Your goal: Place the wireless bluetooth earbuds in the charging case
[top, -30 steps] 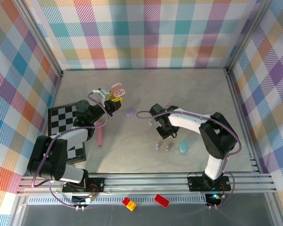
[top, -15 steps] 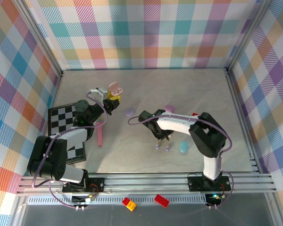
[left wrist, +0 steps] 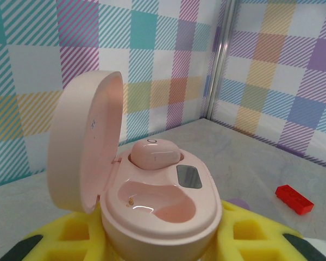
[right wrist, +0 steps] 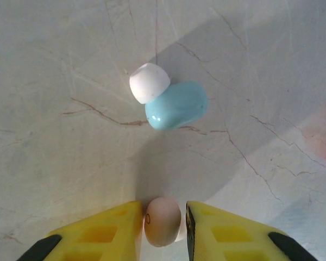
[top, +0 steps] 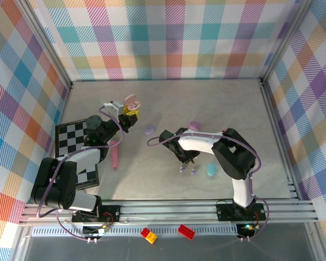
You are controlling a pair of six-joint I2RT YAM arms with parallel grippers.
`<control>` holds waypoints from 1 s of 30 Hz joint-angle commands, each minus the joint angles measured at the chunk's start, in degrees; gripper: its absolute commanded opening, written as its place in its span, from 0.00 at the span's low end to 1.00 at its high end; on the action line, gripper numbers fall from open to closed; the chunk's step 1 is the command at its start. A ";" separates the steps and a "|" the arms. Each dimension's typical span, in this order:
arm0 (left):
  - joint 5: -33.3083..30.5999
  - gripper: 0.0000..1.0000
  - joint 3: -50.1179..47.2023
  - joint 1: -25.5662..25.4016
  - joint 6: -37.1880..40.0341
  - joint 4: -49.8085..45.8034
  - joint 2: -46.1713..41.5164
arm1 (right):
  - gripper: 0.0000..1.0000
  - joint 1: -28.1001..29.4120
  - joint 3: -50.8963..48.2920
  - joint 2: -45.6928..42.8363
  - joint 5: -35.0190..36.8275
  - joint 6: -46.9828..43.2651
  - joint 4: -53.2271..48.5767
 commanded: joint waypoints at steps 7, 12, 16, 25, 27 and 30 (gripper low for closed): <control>1.46 0.32 -0.65 0.77 -0.06 2.30 -1.69 | 0.20 0.06 -0.62 -1.40 -1.12 -0.10 -0.76; 3.46 0.32 -0.39 0.48 -0.20 3.22 -1.43 | 0.20 -2.49 -5.94 -10.97 -10.08 -0.28 7.43; 3.19 0.32 0.00 -0.98 -0.60 4.17 -0.60 | 0.19 -5.12 -8.65 -19.10 -16.49 -0.35 11.88; 2.81 0.32 3.56 -7.90 2.33 2.70 2.44 | 0.20 -15.77 -10.40 -35.12 -43.19 4.91 22.11; 2.73 0.32 4.58 -9.80 3.10 2.51 3.52 | 0.20 -18.06 -10.36 -37.29 -49.36 7.11 25.10; 2.24 0.32 6.07 -12.77 4.50 1.60 4.72 | 0.20 -20.28 -10.02 -39.43 -57.14 10.51 29.62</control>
